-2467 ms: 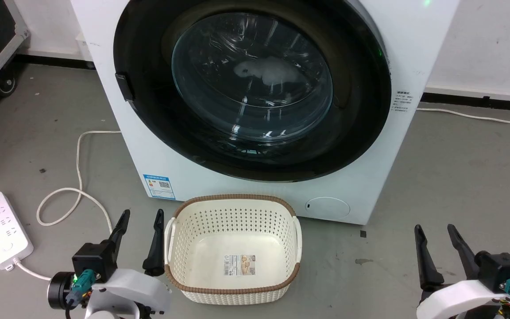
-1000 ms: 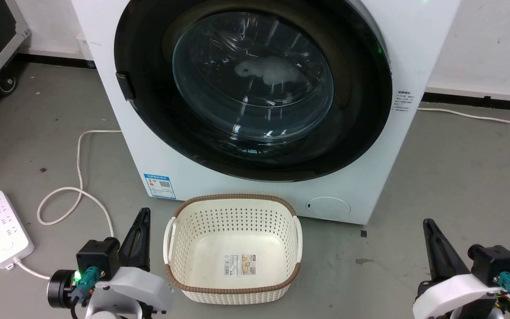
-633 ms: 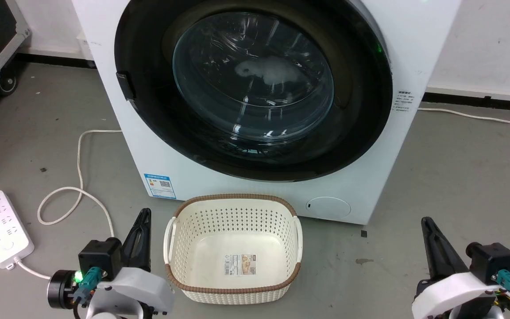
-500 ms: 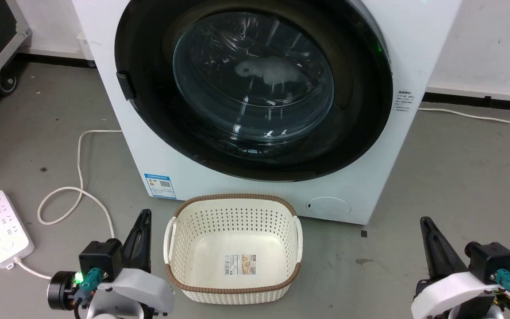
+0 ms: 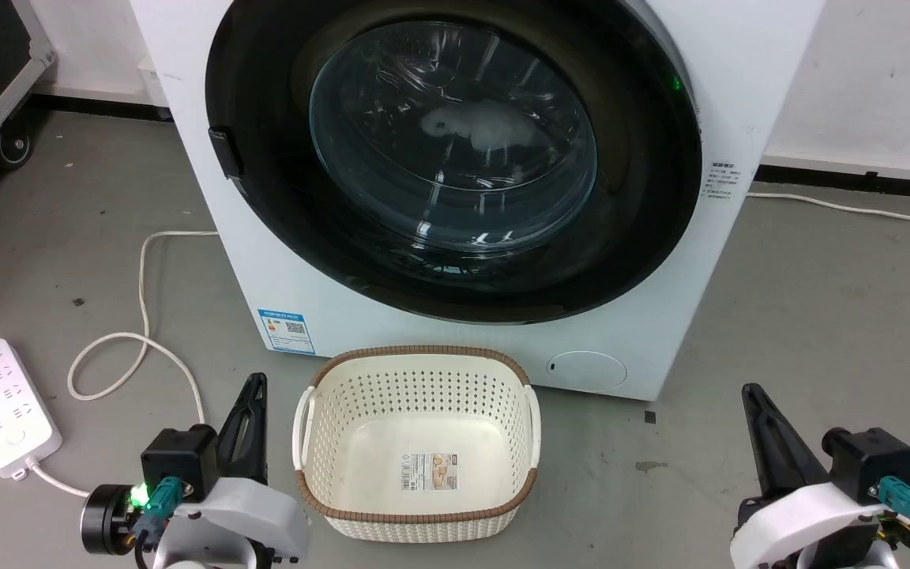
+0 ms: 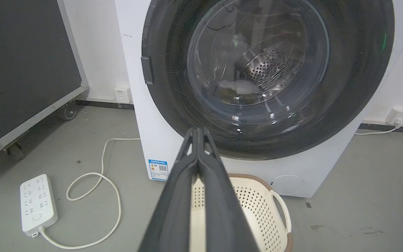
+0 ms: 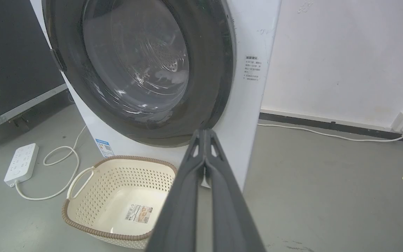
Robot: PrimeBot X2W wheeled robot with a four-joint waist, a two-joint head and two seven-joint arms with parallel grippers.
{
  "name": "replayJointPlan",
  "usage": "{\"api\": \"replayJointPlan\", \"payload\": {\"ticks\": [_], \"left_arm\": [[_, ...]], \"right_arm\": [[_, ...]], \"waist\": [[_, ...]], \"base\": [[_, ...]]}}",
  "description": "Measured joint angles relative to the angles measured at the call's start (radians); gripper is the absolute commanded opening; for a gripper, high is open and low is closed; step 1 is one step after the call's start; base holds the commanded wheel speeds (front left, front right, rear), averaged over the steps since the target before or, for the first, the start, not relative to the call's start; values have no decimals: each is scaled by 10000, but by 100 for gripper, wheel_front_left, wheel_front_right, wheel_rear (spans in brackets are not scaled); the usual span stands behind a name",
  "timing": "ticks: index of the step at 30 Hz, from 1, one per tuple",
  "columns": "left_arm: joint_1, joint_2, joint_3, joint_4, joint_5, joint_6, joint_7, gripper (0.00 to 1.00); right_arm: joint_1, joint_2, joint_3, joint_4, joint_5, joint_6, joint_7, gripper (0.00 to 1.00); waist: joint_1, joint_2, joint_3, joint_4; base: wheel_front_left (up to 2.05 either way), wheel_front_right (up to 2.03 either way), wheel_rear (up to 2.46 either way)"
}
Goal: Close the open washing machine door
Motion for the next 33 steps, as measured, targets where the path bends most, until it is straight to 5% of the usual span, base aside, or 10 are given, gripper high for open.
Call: {"api": "replayJointPlan", "payload": {"ticks": [33], "left_arm": [[349,-309,288,-623,780,15,612,0]], "right_arm": [[108,0,198,-598,-347,0,453,0]], "waist": [[0,0,8,27]], "base": [[0,0,0]]}}
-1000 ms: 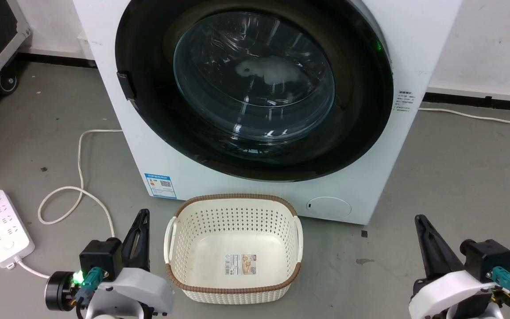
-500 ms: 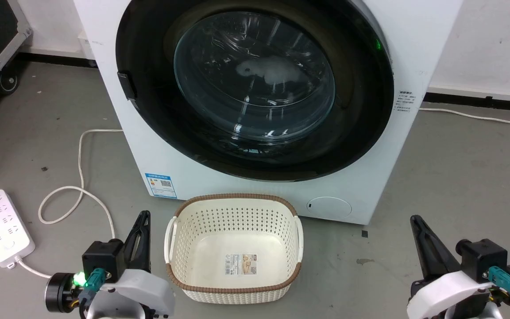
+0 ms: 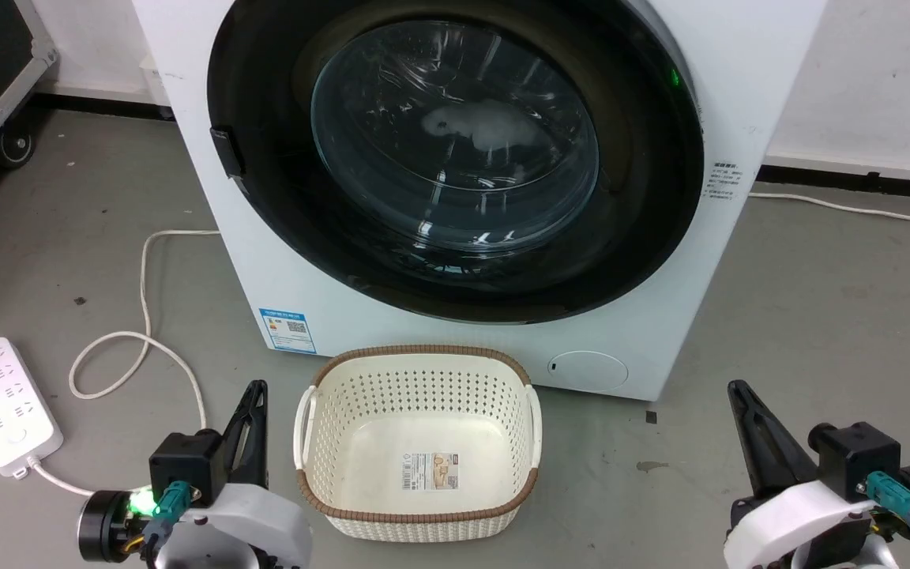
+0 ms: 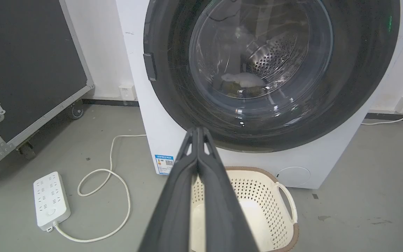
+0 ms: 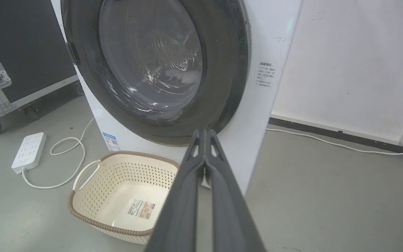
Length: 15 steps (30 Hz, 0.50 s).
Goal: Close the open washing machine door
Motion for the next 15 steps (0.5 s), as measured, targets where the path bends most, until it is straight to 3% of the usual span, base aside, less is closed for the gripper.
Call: {"api": "replayJointPlan", "payload": {"ticks": [15], "left_arm": [[123,-104,134,-299,324,50,251,0]], "right_arm": [[78,0,96,-263,-159,0,245,0]], "waist": [[0,0,3,13]], "base": [[0,0,0]]}}
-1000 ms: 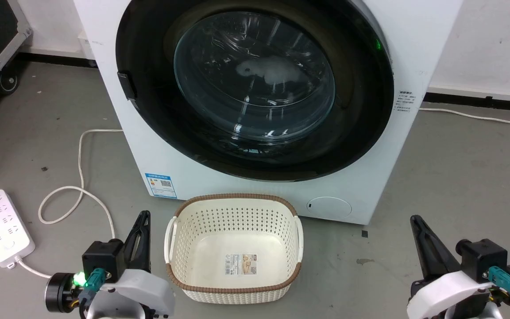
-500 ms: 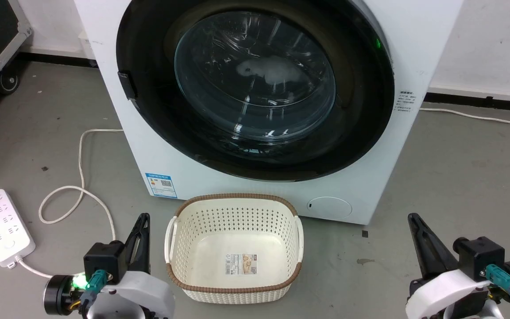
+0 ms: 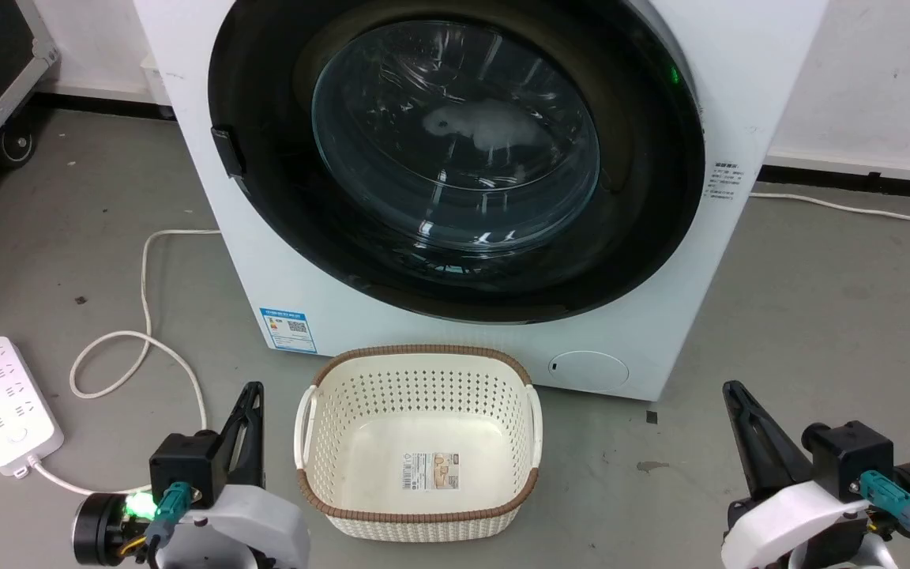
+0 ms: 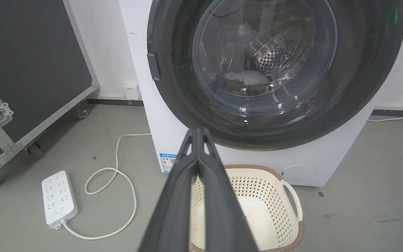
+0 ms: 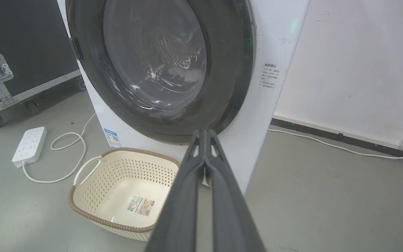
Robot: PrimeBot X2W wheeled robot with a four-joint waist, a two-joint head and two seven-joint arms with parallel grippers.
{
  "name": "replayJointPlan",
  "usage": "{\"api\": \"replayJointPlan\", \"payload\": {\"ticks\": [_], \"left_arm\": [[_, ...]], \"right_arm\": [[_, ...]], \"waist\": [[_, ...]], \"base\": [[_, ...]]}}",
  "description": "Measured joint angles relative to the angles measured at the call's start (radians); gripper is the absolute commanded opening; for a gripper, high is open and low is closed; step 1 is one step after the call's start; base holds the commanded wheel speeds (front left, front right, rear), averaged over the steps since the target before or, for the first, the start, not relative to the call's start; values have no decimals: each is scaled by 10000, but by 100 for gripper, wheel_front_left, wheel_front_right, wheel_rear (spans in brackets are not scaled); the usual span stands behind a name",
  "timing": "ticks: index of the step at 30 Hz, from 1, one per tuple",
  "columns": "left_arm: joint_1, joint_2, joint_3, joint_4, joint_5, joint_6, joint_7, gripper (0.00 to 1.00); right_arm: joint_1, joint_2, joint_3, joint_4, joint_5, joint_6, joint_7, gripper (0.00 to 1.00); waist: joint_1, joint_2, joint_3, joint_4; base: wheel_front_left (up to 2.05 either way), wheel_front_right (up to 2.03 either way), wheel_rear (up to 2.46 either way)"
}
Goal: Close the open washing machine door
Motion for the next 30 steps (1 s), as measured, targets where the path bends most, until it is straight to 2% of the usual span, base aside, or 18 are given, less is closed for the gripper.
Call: {"api": "replayJointPlan", "payload": {"ticks": [30], "left_arm": [[138,-180,136,-280,362,27,265,0]], "right_arm": [[23,-2,104,-272,-119,0,184,0]], "waist": [[0,0,3,12]], "base": [[0,0,0]]}}
